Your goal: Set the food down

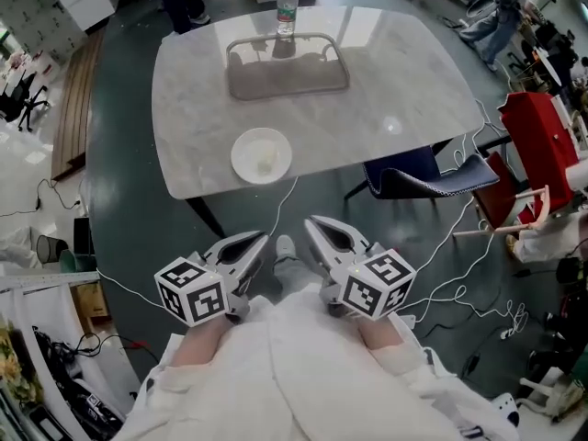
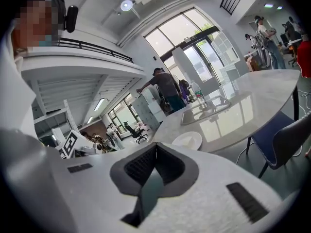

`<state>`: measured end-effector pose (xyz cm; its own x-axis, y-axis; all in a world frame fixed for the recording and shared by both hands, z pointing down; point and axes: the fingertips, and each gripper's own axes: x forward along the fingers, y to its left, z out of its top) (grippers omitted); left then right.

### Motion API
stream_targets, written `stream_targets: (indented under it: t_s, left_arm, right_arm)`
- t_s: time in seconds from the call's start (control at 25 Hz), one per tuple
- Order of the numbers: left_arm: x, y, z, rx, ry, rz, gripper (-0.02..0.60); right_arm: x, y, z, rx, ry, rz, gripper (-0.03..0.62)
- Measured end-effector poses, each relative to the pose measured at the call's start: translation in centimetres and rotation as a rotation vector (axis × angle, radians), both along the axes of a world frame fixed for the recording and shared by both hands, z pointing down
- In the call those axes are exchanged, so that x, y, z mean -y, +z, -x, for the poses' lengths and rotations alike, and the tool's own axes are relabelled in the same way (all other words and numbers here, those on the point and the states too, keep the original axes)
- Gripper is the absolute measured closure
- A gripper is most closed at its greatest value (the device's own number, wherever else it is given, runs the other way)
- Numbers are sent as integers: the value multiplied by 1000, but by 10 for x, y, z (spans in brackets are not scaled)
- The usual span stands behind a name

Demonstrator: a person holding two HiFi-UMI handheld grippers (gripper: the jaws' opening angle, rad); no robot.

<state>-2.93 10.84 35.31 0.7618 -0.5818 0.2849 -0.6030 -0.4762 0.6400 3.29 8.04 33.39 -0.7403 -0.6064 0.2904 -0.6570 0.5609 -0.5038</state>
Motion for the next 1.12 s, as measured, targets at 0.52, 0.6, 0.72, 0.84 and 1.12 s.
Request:
stream_targets:
  t_s: [0.52,0.6,0.72,0.84,1.12]
  left_arm:
    - [114,-6,-21,27,-9,-35,555]
    - [124,-5,-29,25,4,-33,555]
    - [133,-3,-34,11,4,-21,555]
    - [139,-1,-33,-9,-16,-5,555]
    - [149,-2,-32,-27,-36,15,555]
  right_arm:
    - [114,0,-11,-11,-65,-13,592]
    - [126,1,-13,-12,-74,-10,592]
    - [134,6,-12,-26,-105,-4,592]
    - [138,10,-10,-33,-131,10,592]
    - [148,16,-11,-29,-133,42,592]
